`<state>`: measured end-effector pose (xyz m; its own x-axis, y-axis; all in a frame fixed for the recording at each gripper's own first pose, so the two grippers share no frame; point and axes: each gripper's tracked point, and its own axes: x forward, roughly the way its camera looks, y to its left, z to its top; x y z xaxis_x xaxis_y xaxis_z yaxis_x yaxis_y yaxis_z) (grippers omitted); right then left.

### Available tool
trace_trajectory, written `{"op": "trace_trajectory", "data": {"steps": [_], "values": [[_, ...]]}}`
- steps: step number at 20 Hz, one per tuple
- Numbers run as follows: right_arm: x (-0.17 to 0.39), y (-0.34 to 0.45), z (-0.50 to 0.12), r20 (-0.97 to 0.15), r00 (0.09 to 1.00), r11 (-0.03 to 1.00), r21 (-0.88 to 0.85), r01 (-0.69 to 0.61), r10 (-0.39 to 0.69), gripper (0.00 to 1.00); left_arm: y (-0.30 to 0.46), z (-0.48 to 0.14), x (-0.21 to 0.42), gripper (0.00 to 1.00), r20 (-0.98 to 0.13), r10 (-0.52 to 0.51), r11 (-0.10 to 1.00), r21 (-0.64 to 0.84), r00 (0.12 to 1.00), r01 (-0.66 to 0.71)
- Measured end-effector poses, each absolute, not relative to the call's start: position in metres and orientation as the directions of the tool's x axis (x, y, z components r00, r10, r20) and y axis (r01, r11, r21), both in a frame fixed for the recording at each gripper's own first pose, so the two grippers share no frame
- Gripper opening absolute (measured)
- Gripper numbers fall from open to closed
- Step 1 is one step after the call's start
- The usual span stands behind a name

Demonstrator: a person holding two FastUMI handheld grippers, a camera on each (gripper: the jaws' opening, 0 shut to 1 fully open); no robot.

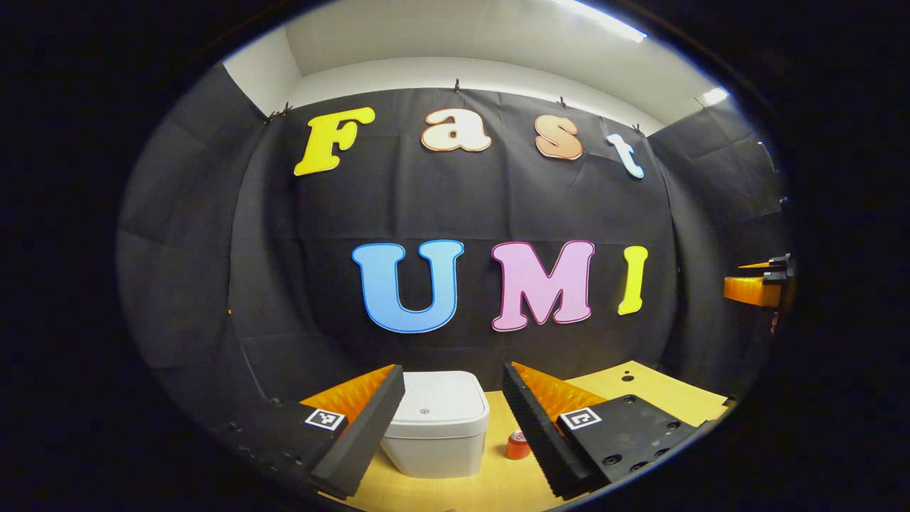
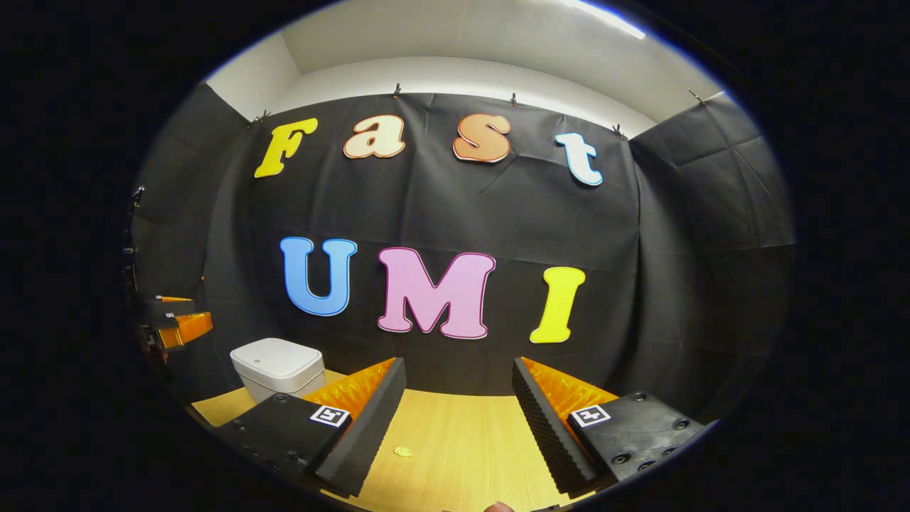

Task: Press the lid of the desktop garbage bin to open it, pick up the crumpled paper on the desktop and throw it into the bin, then pick up the pop can on the desktop and drop it into the bin, and finally close the garbage bin lid.

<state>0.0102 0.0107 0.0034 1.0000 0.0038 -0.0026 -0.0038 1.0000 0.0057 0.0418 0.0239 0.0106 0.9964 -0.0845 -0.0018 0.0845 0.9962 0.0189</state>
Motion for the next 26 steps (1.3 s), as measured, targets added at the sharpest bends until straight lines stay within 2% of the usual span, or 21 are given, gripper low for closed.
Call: {"op": "trace_trajectory", "data": {"steps": [1,4,5,6,10,13,15,21,25,26], "values": [[0.010,0.011,0.004,-0.003,1.000,1.000,0.003,-0.003,0.003,0.96,0.027,0.013,0.048,0.93,-0.006,-0.088,0.996,0.024,0.996,0.088],[0.012,0.011,0.003,-0.004,1.000,1.000,0.002,0.001,-0.001,0.96,0.033,0.019,0.065,0.70,-0.009,-0.101,0.994,0.040,0.995,0.101],[0.012,0.012,0.004,-0.004,1.000,1.000,0.001,0.002,-0.002,0.92,0.032,0.019,0.068,0.66,-0.009,-0.112,0.993,0.047,0.994,0.112],[0.013,0.011,0.004,-0.006,1.000,1.000,-0.001,0.004,-0.004,0.96,0.035,0.018,0.074,0.60,-0.011,-0.110,0.992,0.056,0.994,0.110],[0.014,0.009,0.005,-0.007,1.000,1.000,0.001,0.012,-0.012,0.96,0.049,0.012,0.099,0.13,-0.051,-0.081,0.991,0.099,0.995,0.086],[0.010,0.007,0.002,-0.015,1.000,1.000,-0.003,0.017,-0.017,0.96,0.049,-0.002,0.120,0.05,-0.121,-0.109,0.994,-0.015,0.987,0.108],[0.009,0.002,-0.001,-0.020,1.000,1.000,-0.012,0.024,-0.024,0.96,0.057,-0.014,0.141,0.07,-0.182,-0.117,0.992,-0.075,0.976,0.105],[-0.001,-0.015,-0.005,-0.037,0.998,0.998,0.006,0.057,-0.056,0.96,0.070,-0.092,0.186,0.06,-0.443,-0.118,0.993,-0.052,0.889,0.106],[-0.006,-0.026,-0.009,-0.046,0.996,0.997,0.004,0.082,-0.082,0.96,0.075,-0.129,0.197,0.06,-0.512,-0.080,0.991,0.049,0.855,0.123],[-0.007,-0.027,-0.010,-0.050,0.995,0.996,0.005,0.087,-0.087,0.96,0.071,-0.138,0.196,0.06,-0.533,-0.096,0.990,0.036,0.841,0.136]]}}
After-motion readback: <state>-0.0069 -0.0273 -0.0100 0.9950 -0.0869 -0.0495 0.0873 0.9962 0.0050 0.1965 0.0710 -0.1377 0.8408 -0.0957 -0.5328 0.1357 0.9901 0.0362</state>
